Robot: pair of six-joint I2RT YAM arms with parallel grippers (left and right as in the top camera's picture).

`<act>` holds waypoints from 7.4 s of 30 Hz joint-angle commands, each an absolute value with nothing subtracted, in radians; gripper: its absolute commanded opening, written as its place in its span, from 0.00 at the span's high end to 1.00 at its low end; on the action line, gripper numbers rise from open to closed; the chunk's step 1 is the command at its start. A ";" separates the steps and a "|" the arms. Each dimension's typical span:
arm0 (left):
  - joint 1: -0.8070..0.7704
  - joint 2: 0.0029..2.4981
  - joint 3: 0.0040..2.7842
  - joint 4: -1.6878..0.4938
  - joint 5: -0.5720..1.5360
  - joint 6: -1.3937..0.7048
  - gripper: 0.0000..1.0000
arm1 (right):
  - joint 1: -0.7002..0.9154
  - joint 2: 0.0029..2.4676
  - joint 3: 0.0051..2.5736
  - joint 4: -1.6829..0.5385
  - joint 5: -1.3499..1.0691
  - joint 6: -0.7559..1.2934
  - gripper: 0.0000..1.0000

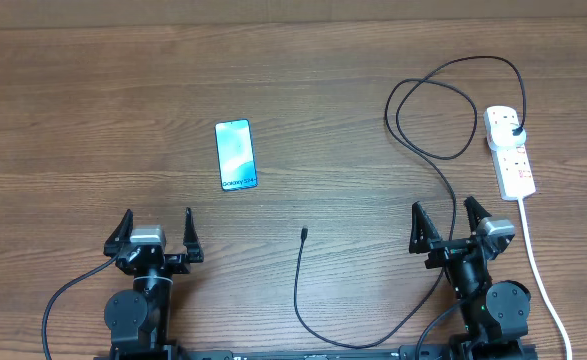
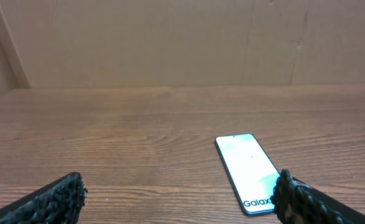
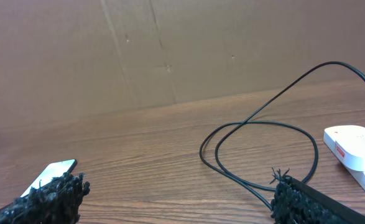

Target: Plug charger to phone and switch on socket

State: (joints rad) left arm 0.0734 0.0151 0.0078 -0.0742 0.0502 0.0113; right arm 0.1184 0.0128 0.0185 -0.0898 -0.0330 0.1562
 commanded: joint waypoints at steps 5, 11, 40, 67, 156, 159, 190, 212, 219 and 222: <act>0.070 0.005 0.005 -0.075 0.048 0.031 0.00 | 0.117 0.006 0.008 -0.084 -0.023 0.152 0.00; 0.070 0.005 0.005 -0.075 0.048 0.031 0.00 | 0.117 0.006 0.008 -0.084 -0.023 0.152 0.00; 0.070 0.005 0.005 -0.075 0.049 0.031 0.00 | 0.117 0.006 0.008 -0.084 -0.023 0.152 0.00; 0.070 0.005 0.005 -0.075 0.048 0.031 0.00 | 0.117 0.006 0.008 -0.084 -0.023 0.152 0.00; -0.165 2.108 1.944 -1.251 0.305 -0.113 0.76 | 0.117 0.006 0.008 -0.084 -0.024 0.152 0.00; -0.166 2.166 1.944 -1.265 0.292 -0.150 0.80 | 0.117 0.006 0.008 -0.084 -0.023 0.152 0.00; -0.205 2.254 1.784 -1.149 0.117 -0.336 0.00 | 0.117 0.006 0.008 -0.084 -0.023 0.152 0.00; -0.228 2.254 1.579 -0.972 0.091 -0.355 0.18 | 0.117 0.006 0.008 -0.084 -0.023 0.152 0.00; -0.253 2.254 1.573 -1.066 0.106 -0.312 0.22 | 0.117 0.006 0.008 -0.084 -0.023 0.152 0.00; -0.273 2.254 1.573 -1.100 0.105 -0.310 0.19 | 0.117 0.006 0.008 -0.084 -0.023 0.152 0.00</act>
